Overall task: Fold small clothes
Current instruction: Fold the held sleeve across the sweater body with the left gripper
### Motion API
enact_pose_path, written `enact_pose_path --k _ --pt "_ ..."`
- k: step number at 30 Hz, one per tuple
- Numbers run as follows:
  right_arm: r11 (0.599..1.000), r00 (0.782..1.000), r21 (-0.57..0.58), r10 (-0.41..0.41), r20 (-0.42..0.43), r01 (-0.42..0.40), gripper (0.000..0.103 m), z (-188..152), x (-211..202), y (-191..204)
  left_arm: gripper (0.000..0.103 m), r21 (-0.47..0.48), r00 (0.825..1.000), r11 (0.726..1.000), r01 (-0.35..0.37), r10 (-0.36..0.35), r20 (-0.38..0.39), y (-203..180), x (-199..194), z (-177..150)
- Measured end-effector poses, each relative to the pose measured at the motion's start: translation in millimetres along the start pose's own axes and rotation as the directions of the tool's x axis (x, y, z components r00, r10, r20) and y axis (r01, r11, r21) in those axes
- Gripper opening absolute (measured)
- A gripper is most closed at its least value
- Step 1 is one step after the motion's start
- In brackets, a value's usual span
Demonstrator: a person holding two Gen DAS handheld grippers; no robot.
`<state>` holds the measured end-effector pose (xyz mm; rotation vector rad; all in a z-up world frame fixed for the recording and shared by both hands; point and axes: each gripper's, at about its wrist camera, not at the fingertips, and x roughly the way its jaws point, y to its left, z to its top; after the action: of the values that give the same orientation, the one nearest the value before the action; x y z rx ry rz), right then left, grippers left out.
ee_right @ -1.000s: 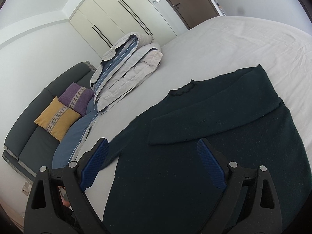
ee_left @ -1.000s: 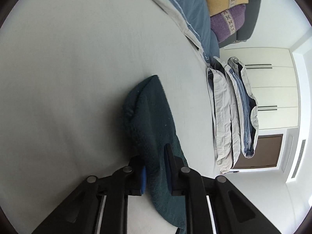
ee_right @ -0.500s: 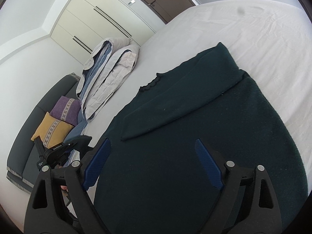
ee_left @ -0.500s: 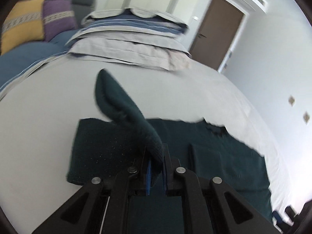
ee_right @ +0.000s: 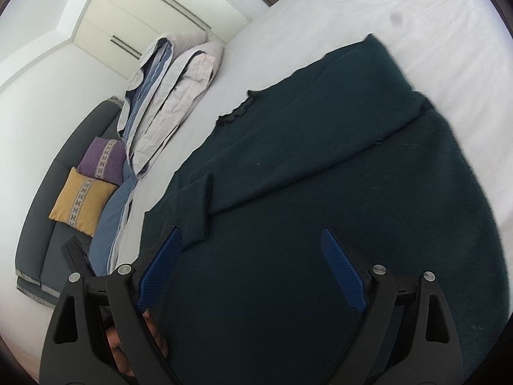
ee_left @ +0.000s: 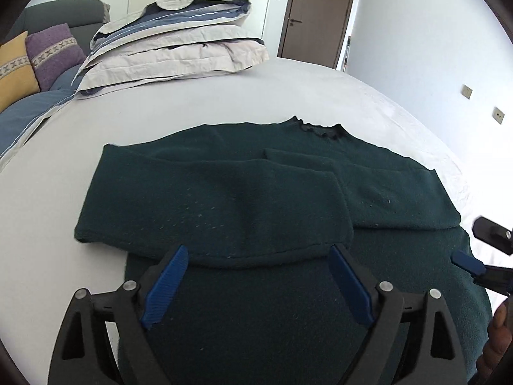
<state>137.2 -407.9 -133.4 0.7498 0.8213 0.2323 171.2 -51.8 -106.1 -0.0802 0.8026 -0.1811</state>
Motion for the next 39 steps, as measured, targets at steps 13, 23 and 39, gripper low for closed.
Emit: enact_pose_path --k 13,23,39 --pt "0.993 0.966 -0.104 -0.081 -0.244 0.057 0.078 20.5 160.7 88.8 0.085 -0.222 0.996 0.971 0.087 -0.085 0.02 56.1 0.6 -29.6" --pt "0.965 0.969 -0.251 -0.126 -0.213 0.07 0.008 21.0 165.6 112.3 0.084 -0.263 0.992 0.956 0.127 -0.118 0.048 66.9 -5.9 -35.0" --pt "0.965 0.976 -0.201 -0.192 -0.106 0.168 0.007 89.4 111.9 34.0 0.069 -0.39 1.0 0.92 0.03 -0.028 0.011 128.1 -8.1 12.0"
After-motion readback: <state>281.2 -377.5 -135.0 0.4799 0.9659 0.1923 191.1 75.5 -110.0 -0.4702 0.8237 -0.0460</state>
